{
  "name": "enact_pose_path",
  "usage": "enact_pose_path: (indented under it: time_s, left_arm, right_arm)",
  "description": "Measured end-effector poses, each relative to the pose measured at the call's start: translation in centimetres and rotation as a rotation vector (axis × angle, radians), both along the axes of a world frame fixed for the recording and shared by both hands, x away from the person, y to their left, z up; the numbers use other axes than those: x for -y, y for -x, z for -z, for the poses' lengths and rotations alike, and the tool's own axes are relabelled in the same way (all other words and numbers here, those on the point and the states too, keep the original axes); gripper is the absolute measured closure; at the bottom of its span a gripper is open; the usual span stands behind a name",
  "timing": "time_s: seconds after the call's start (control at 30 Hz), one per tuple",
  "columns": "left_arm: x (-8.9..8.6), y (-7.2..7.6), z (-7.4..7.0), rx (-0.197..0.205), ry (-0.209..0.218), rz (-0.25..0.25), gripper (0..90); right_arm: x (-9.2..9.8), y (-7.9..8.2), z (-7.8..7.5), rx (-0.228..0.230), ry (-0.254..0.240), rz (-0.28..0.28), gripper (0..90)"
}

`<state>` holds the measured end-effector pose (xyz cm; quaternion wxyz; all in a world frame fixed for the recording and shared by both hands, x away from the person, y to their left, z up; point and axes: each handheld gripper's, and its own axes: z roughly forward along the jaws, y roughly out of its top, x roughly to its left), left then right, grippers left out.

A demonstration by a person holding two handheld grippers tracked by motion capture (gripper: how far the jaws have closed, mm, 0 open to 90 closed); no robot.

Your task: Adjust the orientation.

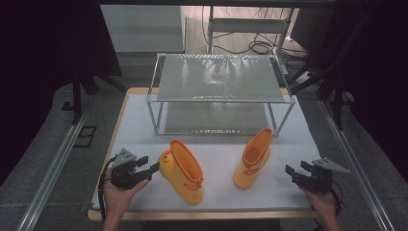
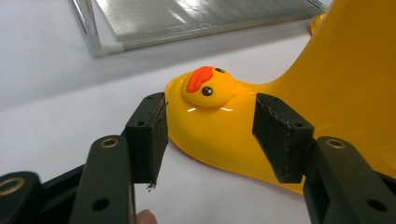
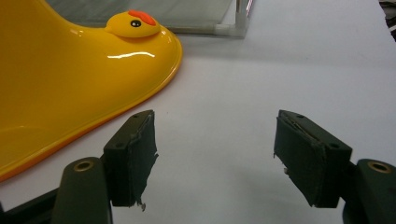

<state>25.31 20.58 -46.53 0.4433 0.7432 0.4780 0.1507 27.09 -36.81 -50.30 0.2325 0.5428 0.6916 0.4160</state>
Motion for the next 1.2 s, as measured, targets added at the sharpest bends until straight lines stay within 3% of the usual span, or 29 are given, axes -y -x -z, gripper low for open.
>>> enact_pose_path:
  time_s: [0.3,0.4,0.57,0.67,0.77,0.93,1.2]
  left_arm:
    - [0.1,0.0,0.3,-0.012,0.004,-0.011,48.5]
    - [0.2,0.1,0.2,-0.015,0.011,0.000,53.4]
    - [0.8,1.3,-0.3,-0.016,0.065,0.030,79.0]
    - [1.6,2.0,-0.5,-0.022,0.068,0.067,85.4]
    - [3.3,3.9,-0.4,-0.019,0.025,0.123,87.8]
    - [5.7,6.2,0.4,-0.002,0.019,0.169,89.5]
    - [9.6,8.2,1.4,0.009,-0.009,0.252,90.0]
  right_arm:
    - [0.0,-0.2,0.7,-0.025,0.031,-0.018,30.9]
    - [-0.2,-0.2,0.8,-0.032,0.042,-0.021,31.3]
    - [-0.2,0.0,0.8,-0.030,0.042,-0.015,31.6]
    - [-0.3,0.0,0.9,-0.031,0.037,-0.013,31.7]
    - [-0.5,0.0,1.0,-0.034,0.047,-0.022,31.7]
    - [-0.6,-0.1,0.9,-0.030,0.045,-0.016,31.9]
    - [-0.3,-0.1,1.0,-0.039,0.037,0.003,32.0]
